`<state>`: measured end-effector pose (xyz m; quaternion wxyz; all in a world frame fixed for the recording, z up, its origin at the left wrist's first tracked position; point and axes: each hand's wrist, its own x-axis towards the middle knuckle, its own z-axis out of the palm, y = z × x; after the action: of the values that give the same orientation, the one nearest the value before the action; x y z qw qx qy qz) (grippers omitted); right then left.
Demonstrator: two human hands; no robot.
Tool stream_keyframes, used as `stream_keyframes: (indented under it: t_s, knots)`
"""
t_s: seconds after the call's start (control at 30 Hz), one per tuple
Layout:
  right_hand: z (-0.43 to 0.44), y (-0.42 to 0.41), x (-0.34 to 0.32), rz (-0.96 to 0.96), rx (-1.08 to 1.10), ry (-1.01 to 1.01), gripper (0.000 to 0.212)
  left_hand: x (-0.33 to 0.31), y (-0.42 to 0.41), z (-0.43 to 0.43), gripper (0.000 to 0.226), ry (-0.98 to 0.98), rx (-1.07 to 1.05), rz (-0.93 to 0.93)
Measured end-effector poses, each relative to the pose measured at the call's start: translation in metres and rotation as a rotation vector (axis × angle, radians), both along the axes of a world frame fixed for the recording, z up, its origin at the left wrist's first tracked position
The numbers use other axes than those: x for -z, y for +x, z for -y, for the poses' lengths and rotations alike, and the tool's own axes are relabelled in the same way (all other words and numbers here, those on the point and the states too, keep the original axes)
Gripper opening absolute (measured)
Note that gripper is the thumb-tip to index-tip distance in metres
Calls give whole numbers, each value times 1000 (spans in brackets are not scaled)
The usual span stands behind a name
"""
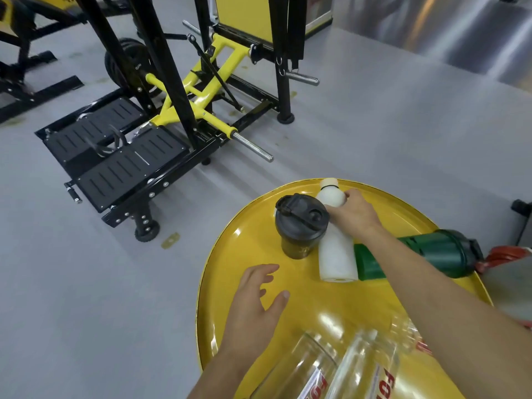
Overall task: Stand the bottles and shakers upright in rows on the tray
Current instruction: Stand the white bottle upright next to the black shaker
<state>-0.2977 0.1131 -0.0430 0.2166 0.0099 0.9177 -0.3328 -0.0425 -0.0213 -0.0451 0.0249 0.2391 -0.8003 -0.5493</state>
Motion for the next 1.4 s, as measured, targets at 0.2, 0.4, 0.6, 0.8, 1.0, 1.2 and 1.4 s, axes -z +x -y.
stream_keyframes:
  t_s: [0.2,0.4,0.6,0.8,1.0,1.2,1.4]
  knots:
    - [-16,21,-18,-157,54,-111,82,-8,-10,1,38,-92,85,10]
    - [-28,43,-36,-339,51,-238,78,-20,-13,-8,35,-117,133,15]
    - [-40,56,-44,-500,8,-349,78,-29,-12,-20,36,-108,147,13]
    - [-54,74,-34,-539,-46,-429,82,-33,-9,-29,39,-114,139,22]
    - [-56,81,-34,-603,-136,-433,81,-33,-7,-34,38,-108,135,30]
    - [-58,84,-29,-602,-192,-424,82,-30,-8,-36,38,-101,134,32]
    - [-58,85,-28,-538,-141,-418,88,-28,-10,-36,37,-118,149,30]
